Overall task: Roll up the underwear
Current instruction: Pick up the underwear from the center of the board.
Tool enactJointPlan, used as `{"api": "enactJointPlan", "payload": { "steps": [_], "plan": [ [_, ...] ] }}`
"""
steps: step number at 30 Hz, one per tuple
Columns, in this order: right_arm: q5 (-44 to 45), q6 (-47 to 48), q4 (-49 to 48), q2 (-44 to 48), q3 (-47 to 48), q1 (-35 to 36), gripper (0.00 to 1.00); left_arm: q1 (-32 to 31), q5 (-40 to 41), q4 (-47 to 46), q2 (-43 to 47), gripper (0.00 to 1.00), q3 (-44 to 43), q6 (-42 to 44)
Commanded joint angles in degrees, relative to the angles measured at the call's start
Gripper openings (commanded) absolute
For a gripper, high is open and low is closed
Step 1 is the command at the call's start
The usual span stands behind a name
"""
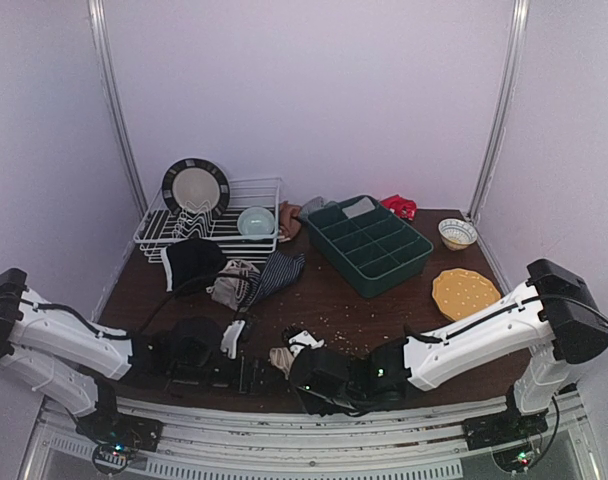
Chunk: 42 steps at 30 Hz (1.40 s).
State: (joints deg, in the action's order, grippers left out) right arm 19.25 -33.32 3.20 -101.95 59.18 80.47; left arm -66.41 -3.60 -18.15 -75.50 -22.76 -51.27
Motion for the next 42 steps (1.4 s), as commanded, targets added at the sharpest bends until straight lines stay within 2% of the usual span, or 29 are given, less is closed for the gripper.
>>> {"api": "enactJointPlan", "payload": {
  "steps": [1, 6, 9, 15, 25, 28, 30, 33, 34, 42],
  "plan": [
    [1.9, -0.3, 0.9, 0.4, -0.8, 0.1, 0.00, 0.3, -0.8, -3.6, 0.8, 0.70, 1.0, -2.1],
    [1.7, -0.1, 0.9, 0.0, -0.3, 0.1, 0.00, 0.3, 5.5, -1.2, 7.5, 0.80, 7.4, -9.2],
    [1.7, -0.1, 0.7, -0.3, -0.1, 0.2, 0.00, 0.3, 7.5, 0.8, 11.6, 0.81, 8.4, -9.6],
    [1.3, 0.1, 0.5, -0.7, 0.2, 0.1, 0.00, 1.0, 4.3, 4.1, 9.1, 0.75, 2.5, -4.6],
    [0.7, 0.6, 1.4, -0.7, 0.9, 0.1, 0.00, 2.0, -4.6, -8.0, -2.9, 0.57, -1.1, -6.1],
    [0.7, 0.6, 1.5, -0.6, 0.8, 0.2, 0.00, 2.1, -5.9, -8.0, -5.0, 0.47, -2.8, -5.8],
    [0.7, 0.6, 1.6, -0.3, 0.7, 0.1, 0.00, 2.0, -7.0, -8.3, -6.1, 0.35, -3.5, -5.6],
    [1.4, 0.4, 2.5, 1.2, 0.5, 0.1, 0.00, 2.1, -6.4, -7.9, -5.7, 0.05, -3.3, -5.2],
    [1.9, 0.3, 3.2, 2.2, 0.5, 0.1, 0.00, 2.0, -5.4, -6.1, -4.5, 0.00, -3.3, -4.4],
    [8.7, 3.0, 11.5, 20.1, -1.9, 0.2, 0.00, 2.1, 11.9, 31.8, 20.0, 0.00, -10.2, 8.7]
  ]
}}
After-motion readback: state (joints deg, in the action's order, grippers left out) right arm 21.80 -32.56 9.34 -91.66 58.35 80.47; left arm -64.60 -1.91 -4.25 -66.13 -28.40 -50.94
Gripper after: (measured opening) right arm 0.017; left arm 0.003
